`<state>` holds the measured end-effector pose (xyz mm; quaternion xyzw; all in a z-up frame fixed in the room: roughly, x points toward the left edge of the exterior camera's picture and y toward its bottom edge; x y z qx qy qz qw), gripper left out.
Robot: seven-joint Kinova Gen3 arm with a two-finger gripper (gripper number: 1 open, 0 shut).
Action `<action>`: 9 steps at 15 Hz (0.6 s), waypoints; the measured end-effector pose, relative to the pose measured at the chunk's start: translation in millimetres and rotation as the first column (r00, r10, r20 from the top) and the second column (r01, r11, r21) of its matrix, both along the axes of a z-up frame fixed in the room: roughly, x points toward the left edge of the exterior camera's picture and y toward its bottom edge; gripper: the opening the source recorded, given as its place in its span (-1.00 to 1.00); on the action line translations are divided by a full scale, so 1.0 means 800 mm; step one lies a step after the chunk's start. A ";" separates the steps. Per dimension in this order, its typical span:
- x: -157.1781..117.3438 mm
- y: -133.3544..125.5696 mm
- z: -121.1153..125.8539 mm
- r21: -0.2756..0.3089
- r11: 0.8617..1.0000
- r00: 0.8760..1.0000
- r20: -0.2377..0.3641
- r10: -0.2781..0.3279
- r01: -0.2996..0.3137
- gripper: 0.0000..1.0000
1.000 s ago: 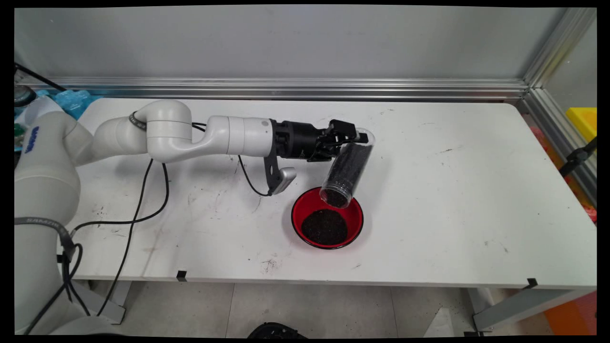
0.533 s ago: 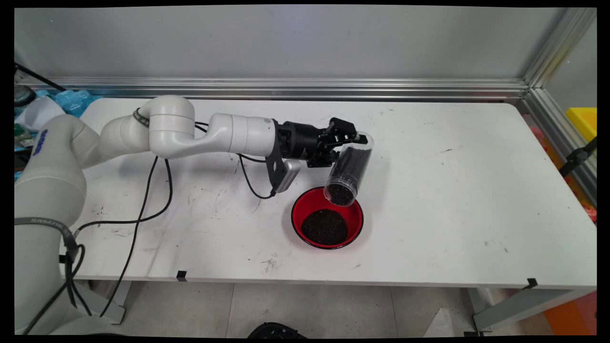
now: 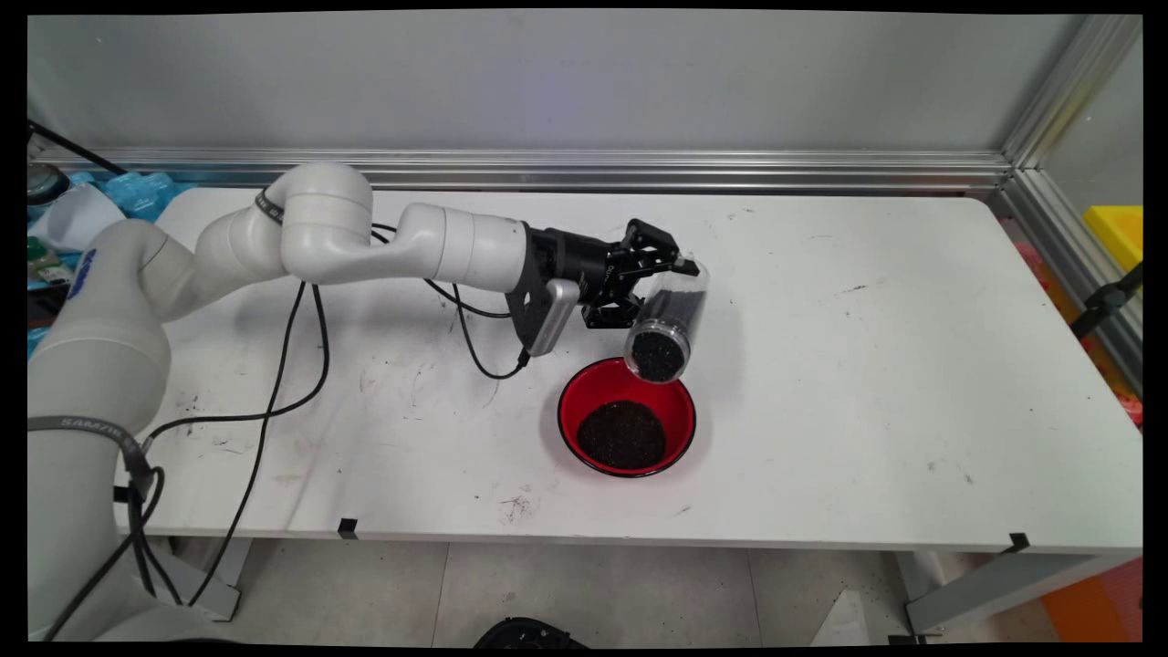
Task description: Pour the black seasoning powder in the red bowl
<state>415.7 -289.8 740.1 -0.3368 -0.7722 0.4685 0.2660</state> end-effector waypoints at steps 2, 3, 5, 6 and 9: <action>0.001 -0.003 0.005 0.043 0.999 1.000 -0.015 0.013 -0.012 -1.00; 0.002 -0.005 0.008 0.069 0.997 0.999 -0.025 0.021 -0.019 -1.00; 0.004 -0.009 0.016 0.133 0.990 0.998 -0.046 0.043 -0.036 -1.00; 0.005 -0.010 0.020 0.163 0.986 0.997 -0.055 0.056 -0.046 -1.00; 0.009 -0.014 0.031 0.254 0.964 0.991 -0.084 0.107 -0.083 -1.00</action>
